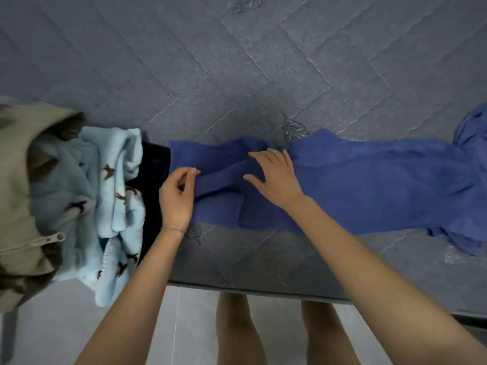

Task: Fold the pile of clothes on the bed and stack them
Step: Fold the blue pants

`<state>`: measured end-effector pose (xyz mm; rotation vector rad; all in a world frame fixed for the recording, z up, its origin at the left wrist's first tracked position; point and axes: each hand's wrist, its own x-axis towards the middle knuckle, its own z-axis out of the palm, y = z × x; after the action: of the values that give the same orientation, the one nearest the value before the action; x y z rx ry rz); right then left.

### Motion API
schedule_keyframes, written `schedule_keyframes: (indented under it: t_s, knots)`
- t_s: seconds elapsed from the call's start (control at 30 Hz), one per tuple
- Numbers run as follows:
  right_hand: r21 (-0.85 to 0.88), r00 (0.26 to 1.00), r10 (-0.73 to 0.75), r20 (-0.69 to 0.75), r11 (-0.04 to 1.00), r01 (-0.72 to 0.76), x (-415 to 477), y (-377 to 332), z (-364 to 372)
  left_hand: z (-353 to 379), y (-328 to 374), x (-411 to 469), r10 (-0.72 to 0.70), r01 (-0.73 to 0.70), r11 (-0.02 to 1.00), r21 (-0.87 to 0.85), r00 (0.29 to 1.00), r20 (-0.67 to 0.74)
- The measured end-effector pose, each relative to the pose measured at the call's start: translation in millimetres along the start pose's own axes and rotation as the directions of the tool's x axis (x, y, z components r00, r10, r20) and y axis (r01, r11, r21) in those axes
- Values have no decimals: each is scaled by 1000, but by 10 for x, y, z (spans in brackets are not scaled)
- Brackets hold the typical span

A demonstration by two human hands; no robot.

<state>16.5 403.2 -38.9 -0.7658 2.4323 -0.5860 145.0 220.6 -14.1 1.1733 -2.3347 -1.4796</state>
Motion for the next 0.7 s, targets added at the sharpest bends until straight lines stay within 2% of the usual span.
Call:
schedule_keyframes:
  t_s: [0.17, 0.33, 0.4, 0.53, 0.6, 0.7]
  knots:
    - [15, 993, -64, 102, 998, 63, 247, -314, 159, -134, -34, 158, -76, 74, 997, -38, 996, -41]
    - [31, 944, -144, 296, 989, 141, 480, -503, 277, -190, -30, 295, -42, 42, 999, -5, 994, -106]
    - [79, 960, -120, 254, 992, 103, 539, -535, 270, -199, -34, 358, 1, 8, 997, 77, 994, -111]
    - [169, 994, 96, 50, 980, -103, 638, -547, 222, -205, -134, 487, 157, -145, 969, 199, 987, -46]
    - [132, 989, 144, 31, 980, -147, 689, -504, 207, -188, -220, 466, 191, -188, 948, 255, 982, 14]
    - [53, 987, 133, 88, 989, -138, 751, -461, 217, -159, -344, 335, 157, -170, 950, 261, 985, 71]
